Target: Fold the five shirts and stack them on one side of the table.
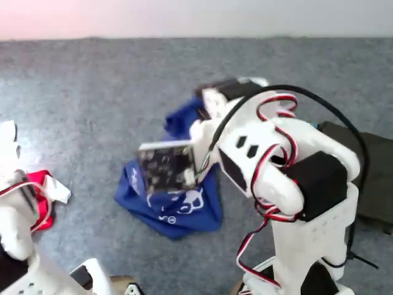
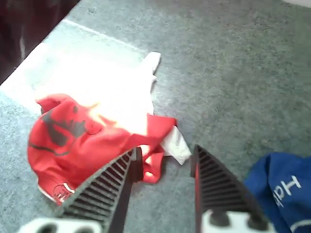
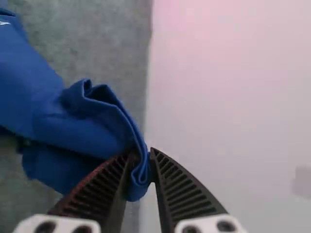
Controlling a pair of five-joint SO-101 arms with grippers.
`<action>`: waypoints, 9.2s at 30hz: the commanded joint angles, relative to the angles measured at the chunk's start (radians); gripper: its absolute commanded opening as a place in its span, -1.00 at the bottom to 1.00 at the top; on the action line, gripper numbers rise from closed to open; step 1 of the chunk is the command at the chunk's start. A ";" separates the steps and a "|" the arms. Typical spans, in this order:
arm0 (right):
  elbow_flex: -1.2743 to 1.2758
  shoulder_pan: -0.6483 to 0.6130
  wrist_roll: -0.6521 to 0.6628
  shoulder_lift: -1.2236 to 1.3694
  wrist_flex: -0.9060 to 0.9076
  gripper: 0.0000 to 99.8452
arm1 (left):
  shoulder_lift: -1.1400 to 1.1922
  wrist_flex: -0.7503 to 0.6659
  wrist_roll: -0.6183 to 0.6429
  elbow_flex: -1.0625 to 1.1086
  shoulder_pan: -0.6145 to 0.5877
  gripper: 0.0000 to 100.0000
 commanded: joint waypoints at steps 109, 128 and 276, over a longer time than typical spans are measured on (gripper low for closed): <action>0.580 0.719 -0.206 -0.565 -0.766 -0.98 | 0.399 0.006 -0.299 -0.863 0.534 -0.97; 1.174 0.618 -0.322 -0.565 -0.568 -0.98 | 0.399 -0.051 -0.574 0.475 0.529 -0.97; 1.220 0.737 -0.341 -0.559 -0.608 -0.98 | 0.661 -0.486 -0.292 0.587 1.129 -0.76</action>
